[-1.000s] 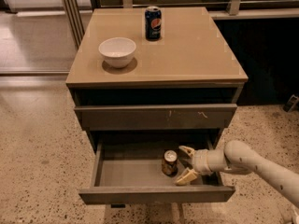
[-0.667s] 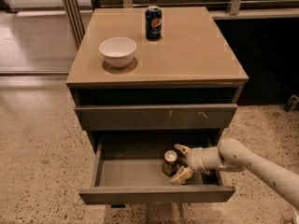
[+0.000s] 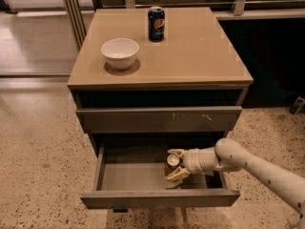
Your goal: Pick orange can from middle drawer and place on counter
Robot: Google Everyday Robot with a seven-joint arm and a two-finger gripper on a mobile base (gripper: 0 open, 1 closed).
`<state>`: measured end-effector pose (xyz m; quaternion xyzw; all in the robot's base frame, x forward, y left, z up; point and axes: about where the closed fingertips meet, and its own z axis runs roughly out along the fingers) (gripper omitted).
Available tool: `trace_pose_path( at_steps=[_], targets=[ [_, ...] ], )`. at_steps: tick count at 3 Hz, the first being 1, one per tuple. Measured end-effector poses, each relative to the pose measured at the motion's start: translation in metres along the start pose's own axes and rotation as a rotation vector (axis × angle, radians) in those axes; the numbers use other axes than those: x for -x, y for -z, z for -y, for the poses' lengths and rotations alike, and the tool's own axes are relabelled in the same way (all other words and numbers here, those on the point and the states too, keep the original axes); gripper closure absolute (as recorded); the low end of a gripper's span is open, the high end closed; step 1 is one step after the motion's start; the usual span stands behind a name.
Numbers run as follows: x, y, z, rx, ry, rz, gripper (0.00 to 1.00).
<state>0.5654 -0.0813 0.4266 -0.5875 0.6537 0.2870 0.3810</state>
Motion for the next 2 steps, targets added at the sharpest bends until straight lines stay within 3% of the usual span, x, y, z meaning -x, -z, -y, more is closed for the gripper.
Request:
trace_pose_path(
  at_steps=[2],
  targets=[
    [-0.0002,-0.0009,-0.0017,0.004,-0.004,0.001,0.78]
  ],
)
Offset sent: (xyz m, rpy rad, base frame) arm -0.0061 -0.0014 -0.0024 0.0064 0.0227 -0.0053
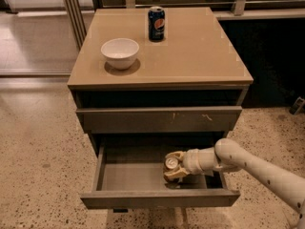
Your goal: Pick orange can from middle drawer and place on counter
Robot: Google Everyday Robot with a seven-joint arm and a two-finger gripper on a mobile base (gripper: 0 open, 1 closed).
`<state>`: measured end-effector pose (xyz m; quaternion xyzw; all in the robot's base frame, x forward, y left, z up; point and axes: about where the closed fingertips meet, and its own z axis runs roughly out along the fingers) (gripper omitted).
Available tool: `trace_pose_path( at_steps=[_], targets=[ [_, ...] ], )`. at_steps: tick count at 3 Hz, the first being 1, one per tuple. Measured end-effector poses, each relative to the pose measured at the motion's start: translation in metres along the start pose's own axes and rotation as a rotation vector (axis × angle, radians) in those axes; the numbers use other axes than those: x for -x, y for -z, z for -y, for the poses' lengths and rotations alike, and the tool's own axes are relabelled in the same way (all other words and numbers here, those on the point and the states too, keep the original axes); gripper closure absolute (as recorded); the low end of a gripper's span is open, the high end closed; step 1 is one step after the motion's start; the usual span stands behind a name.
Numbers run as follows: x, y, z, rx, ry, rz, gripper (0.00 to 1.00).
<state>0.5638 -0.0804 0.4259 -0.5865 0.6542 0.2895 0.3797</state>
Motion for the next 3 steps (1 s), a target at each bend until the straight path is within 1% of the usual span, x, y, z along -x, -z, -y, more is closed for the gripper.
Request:
trace_pose_path(
  at_steps=[1,2,3],
  targets=[
    [0.024,0.008,-0.016,0.048,-0.044,0.033,0.99],
    [0.075,0.03,-0.022,0.094,-0.113,0.067,1.0],
    [0.138,0.064,-0.009,0.1,-0.138,0.05,1.0]
  ],
)
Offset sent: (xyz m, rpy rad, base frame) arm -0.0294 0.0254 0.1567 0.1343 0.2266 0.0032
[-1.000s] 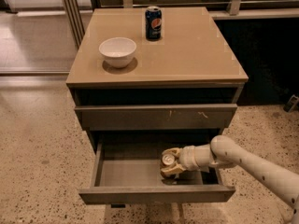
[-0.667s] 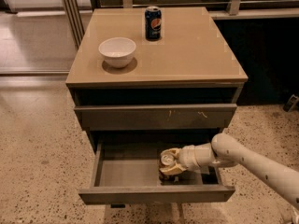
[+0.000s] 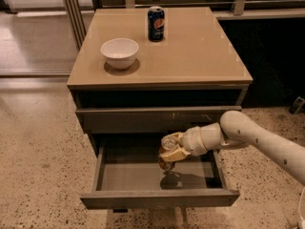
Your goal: Pick orange can from middle drawer and place on counter
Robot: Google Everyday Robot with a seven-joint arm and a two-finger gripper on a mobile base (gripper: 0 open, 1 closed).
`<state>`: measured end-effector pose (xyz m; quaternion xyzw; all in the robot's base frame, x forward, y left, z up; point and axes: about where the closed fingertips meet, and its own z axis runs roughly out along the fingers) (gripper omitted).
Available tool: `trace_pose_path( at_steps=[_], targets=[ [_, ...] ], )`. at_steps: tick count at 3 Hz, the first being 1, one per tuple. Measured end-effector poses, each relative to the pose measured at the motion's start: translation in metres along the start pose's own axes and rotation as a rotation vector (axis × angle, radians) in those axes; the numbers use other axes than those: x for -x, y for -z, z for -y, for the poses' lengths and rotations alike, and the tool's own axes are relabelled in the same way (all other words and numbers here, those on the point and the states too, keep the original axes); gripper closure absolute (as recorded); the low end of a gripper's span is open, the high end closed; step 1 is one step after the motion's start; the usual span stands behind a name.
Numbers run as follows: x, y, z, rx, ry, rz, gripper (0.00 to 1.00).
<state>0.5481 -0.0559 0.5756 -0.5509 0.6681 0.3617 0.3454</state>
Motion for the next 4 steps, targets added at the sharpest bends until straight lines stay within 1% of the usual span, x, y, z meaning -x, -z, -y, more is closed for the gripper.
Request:
trace_pose_path(
  at_steps=[1,2,3,4],
  targets=[
    [0.091,0.031,0.0,-0.031,0.099,-0.06,1.0],
    [0.127,0.05,-0.004,-0.067,0.159,-0.084,1.0],
    [0.127,0.05,-0.004,-0.067,0.159,-0.084,1.0],
    [0.154,0.061,-0.011,-0.047,0.165,-0.063,1.0]
  ],
)
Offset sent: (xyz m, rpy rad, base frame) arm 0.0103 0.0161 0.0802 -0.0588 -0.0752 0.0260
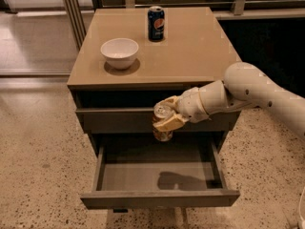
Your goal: Pick orange can from middle drawer and place on counter
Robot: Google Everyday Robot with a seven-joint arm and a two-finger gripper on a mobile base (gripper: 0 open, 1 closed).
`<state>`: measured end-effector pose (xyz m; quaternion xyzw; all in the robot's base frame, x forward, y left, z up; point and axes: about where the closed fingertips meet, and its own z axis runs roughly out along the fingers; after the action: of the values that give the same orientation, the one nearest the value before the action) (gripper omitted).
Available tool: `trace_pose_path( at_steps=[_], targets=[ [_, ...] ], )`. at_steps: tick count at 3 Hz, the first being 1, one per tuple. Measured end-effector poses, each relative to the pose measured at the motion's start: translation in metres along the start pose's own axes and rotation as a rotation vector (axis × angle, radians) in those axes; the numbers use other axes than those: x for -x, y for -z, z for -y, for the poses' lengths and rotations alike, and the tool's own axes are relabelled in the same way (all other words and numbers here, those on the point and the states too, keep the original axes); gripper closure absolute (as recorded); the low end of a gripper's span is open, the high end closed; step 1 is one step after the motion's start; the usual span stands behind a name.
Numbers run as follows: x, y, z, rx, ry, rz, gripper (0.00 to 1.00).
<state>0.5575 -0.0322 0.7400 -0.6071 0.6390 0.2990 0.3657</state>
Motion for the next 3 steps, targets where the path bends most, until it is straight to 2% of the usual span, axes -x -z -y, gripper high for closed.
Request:
trace_pose_path(
  at_steps=[1,2,3],
  targets=[
    [0.052,0.044,0.003,-0.003,-0.001,-0.019,1.0],
    [0.124,0.114,0.008,-0.067,0.013,-0.088,1.0],
    [0.141,0.13,0.01,-0.088,0.02,-0.083,1.0]
  ],
)
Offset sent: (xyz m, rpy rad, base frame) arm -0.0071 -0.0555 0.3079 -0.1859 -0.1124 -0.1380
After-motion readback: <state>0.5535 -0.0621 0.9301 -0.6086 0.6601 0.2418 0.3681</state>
